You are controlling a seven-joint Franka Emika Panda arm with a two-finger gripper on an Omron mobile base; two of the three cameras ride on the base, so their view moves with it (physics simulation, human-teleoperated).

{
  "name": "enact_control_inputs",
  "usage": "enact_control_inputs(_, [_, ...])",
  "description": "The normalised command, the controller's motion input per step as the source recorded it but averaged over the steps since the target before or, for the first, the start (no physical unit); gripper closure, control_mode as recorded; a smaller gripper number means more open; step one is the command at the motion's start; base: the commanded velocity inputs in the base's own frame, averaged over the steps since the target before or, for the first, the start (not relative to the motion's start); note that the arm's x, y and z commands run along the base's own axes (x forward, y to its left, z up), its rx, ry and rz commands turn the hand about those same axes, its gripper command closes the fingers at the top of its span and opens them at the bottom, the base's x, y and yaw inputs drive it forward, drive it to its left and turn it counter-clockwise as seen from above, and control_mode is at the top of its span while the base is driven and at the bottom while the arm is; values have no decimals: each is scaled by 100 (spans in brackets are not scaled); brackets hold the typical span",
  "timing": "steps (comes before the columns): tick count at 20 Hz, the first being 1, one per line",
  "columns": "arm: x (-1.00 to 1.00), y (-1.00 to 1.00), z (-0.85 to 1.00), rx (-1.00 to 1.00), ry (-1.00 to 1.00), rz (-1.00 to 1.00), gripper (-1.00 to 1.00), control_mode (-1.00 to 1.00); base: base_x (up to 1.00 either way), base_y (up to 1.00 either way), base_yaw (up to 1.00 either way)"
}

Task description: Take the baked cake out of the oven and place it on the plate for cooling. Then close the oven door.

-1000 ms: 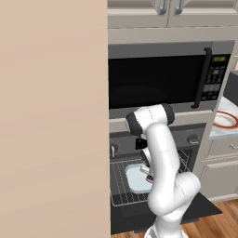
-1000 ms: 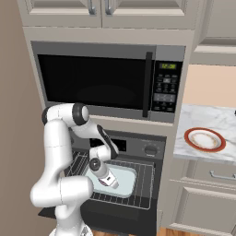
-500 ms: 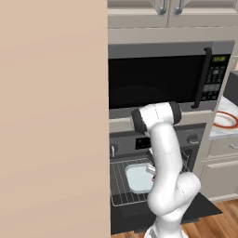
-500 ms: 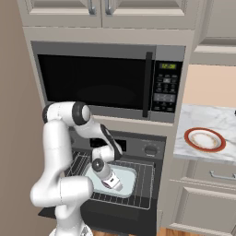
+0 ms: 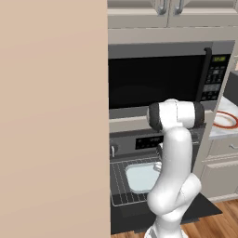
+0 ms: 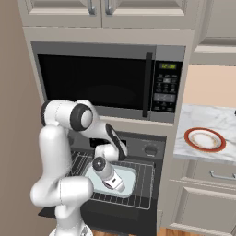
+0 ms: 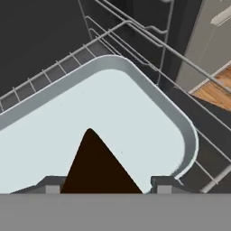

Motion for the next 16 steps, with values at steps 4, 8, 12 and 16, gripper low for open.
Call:
enact_control_inputs(4, [-62, -11, 51, 0, 0, 1, 100, -100, 0, 0, 0])
enact_control_inputs(8, [-59, -9, 55, 0, 0, 0, 100, -100, 0, 0, 0])
enact_control_inputs(12, [-62, -9, 57, 0, 0, 0, 100, -100, 0, 0, 0])
enact_control_inputs(16, [-63, -5, 65, -1, 2, 0, 100, -100, 0, 0, 0])
